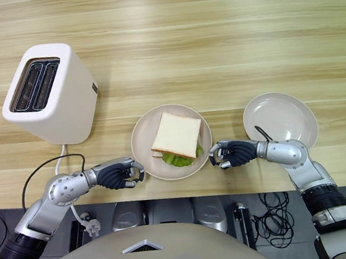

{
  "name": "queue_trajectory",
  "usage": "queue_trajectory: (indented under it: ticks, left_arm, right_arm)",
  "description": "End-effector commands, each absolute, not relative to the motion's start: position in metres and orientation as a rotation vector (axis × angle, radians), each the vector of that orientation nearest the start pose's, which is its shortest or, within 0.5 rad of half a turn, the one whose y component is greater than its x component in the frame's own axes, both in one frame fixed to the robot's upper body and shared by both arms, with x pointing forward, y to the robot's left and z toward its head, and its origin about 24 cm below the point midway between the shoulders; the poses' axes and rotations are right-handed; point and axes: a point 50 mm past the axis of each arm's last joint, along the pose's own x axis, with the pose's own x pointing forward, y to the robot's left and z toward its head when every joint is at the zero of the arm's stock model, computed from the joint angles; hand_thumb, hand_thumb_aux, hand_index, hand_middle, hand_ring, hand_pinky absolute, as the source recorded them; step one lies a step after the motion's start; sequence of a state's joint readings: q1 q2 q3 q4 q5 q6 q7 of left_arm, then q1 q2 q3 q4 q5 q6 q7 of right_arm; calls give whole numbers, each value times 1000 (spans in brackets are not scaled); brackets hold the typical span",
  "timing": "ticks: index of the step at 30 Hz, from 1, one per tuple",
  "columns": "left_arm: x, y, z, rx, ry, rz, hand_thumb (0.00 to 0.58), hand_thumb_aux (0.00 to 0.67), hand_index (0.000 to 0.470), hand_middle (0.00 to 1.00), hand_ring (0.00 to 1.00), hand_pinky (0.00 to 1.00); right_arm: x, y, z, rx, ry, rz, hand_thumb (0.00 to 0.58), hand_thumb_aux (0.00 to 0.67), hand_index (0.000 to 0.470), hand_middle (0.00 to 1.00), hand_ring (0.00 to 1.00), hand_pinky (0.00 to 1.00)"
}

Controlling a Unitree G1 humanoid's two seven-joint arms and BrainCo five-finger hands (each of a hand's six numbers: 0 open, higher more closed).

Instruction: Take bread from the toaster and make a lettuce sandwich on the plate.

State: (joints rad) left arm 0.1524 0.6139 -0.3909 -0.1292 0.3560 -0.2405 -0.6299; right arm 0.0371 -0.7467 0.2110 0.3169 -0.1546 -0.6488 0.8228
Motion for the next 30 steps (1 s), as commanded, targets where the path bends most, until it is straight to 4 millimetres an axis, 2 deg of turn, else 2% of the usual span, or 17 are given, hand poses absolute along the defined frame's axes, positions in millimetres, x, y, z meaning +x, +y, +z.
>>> queue_trajectory:
  ticks: [1, 5, 9, 13, 19, 30]
  left_arm:
    - [175, 136, 0, 896, 139, -1189, 580, 670, 460, 1000, 1000, 1000]
    - [182, 133, -7, 938, 128, -1188, 580, 670, 460, 1000, 1000, 1000]
    - [200, 130, -5, 963, 75, -1130, 580, 670, 460, 1000, 1000, 1000]
    - [230, 124, -1, 1072, -12, -1047, 580, 670, 460, 1000, 1000, 1000]
    - [252, 106, -9, 1055, -48, -1031, 580, 670, 460, 1000, 1000, 1000]
    - [299, 99, -11, 1080, -2, -947, 580, 670, 460, 1000, 1000, 1000]
  right_arm:
    - [188, -219, 2, -908, 193, 1260, 580, 670, 460, 1000, 1000, 1000]
    - [185, -212, -3, -945, 186, 1291, 580, 670, 460, 1000, 1000, 1000]
    - [196, -206, 1, -999, 124, 1255, 580, 670, 460, 1000, 1000, 1000]
    - [216, -199, 6, -1035, 60, 1178, 580, 670, 460, 1000, 1000, 1000]
    - [235, -189, 0, -1053, 63, 1156, 580, 670, 460, 1000, 1000, 1000]
    - [293, -197, 2, -1116, 163, 988, 580, 670, 460, 1000, 1000, 1000]
